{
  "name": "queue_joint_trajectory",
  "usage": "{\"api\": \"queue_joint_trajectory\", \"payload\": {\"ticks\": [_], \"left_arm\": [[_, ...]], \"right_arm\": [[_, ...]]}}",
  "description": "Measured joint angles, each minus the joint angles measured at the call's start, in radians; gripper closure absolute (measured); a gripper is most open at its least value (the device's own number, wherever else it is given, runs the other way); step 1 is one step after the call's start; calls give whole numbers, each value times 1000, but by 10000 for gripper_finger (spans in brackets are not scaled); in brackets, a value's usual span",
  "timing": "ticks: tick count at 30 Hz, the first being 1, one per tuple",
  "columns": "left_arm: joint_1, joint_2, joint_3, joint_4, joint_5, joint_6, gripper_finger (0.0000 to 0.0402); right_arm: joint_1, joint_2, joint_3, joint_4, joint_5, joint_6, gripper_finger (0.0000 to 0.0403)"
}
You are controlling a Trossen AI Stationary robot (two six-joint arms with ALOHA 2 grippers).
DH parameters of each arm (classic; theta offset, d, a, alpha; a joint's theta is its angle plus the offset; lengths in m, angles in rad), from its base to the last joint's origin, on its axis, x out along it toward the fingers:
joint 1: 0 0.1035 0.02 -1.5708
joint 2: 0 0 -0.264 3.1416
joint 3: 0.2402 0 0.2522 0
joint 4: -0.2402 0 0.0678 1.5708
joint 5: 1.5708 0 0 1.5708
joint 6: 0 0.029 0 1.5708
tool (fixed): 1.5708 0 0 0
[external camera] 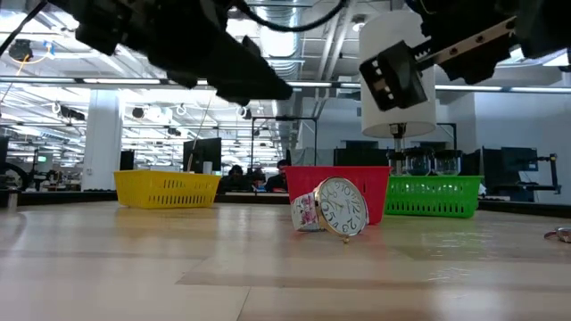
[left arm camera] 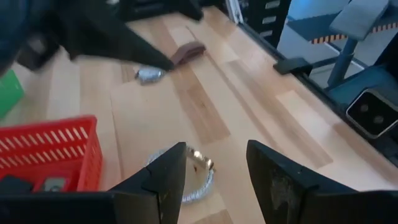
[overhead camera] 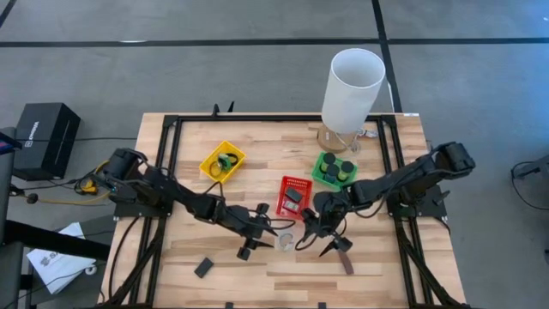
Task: Pick & Place Office items
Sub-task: Put the white wristwatch into the yellow bin
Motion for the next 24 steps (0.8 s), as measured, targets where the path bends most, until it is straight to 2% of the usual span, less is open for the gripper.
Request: {"api": "queue_joint_trajectory", "payload": {"ticks": [3,9,14,20,24], "left_arm": [[0,-14,0,-2,0,0,240],[1,-17,0,-3,0,0,248],[0,-33,0,-31,1,-57,252],[16,-181,-1,-220,2,-60,262],[19,-305,0,-299,-1,-61,270]], "right_arm": [[2,34,0,36,3,-7,85],[-20,68,11,34,113,-8,85],[-31,64,45,41,140,-13,85],[-17,65,55,36,264,-108,85],[-3,65,55,35,279,-165,85]]}}
